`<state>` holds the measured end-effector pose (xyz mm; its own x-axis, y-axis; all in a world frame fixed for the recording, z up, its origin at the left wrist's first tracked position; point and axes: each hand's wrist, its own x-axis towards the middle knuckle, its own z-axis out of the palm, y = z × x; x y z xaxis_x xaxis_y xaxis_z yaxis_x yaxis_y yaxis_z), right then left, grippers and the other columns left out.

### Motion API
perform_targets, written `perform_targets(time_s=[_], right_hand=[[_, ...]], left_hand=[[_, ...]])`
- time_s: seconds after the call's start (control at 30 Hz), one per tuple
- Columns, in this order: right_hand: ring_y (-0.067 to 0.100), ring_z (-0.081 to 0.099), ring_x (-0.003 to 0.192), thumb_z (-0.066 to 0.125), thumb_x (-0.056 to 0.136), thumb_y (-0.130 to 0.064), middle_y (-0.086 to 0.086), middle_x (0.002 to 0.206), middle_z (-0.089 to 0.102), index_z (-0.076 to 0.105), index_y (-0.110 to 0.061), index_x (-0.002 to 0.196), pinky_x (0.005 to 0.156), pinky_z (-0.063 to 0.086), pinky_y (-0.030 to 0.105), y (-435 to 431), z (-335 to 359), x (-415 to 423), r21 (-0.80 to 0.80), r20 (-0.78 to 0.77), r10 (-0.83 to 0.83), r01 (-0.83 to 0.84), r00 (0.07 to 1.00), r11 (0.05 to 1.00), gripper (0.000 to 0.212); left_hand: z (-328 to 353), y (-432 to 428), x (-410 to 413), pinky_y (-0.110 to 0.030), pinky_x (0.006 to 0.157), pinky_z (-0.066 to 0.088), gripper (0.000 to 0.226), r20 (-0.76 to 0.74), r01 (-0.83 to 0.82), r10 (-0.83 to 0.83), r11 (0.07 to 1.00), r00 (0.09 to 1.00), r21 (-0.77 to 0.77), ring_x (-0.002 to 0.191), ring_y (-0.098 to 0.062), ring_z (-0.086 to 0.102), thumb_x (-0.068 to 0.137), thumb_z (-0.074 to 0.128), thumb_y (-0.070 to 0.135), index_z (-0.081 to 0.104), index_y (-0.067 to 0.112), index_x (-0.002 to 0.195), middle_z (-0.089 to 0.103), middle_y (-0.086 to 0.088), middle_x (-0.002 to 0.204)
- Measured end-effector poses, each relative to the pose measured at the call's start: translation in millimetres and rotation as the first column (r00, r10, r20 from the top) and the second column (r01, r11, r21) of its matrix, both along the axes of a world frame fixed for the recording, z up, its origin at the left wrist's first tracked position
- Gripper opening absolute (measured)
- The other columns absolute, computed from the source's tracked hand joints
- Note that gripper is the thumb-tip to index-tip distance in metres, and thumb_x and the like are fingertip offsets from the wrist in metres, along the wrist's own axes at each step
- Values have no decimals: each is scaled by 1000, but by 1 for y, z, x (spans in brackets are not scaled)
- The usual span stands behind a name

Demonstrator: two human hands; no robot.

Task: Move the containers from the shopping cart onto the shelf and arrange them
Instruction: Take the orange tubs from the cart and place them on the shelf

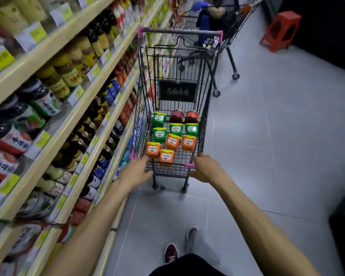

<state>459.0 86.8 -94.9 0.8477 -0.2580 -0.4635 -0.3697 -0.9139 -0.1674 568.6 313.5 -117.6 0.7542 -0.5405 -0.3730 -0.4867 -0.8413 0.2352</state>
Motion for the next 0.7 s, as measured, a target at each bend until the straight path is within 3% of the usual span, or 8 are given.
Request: perform_targets(time_s=[0.27, 0.43, 0.7], right_hand=[[32, 55, 119, 64, 92, -42, 13, 131, 57, 53, -11, 129, 94, 50, 47, -49, -58, 98, 70, -68, 48, -43, 997, 997, 49], [32, 61, 109, 63, 93, -37, 12, 121, 62, 56, -12, 123, 87, 52, 44, -70, -97, 146, 124, -120, 74, -59, 990, 991, 40], [32, 59, 111, 62, 93, -32, 15, 125, 59, 50, -12, 129, 90, 53, 44, -60, -177, 187, 256, -320, -51, 138, 946, 957, 43]], left_hand=[[-49, -52, 83, -41, 89, 53, 51, -65, -35, 45, 990, 997, 135, 113, -29, 60, 94, 60, 41, 45, 16, 136, 61, -10, 124], [-78, -79, 124, -43, 89, 51, 52, -101, -141, 152, 984, 983, 105, 113, -36, 58, 93, 60, 34, 46, 13, 139, 62, -17, 122], [-144, -100, 180, -43, 93, 48, 52, -247, -236, 260, 964, 933, 125, 118, -36, 55, 93, 63, 26, 46, 13, 140, 57, -15, 128]])
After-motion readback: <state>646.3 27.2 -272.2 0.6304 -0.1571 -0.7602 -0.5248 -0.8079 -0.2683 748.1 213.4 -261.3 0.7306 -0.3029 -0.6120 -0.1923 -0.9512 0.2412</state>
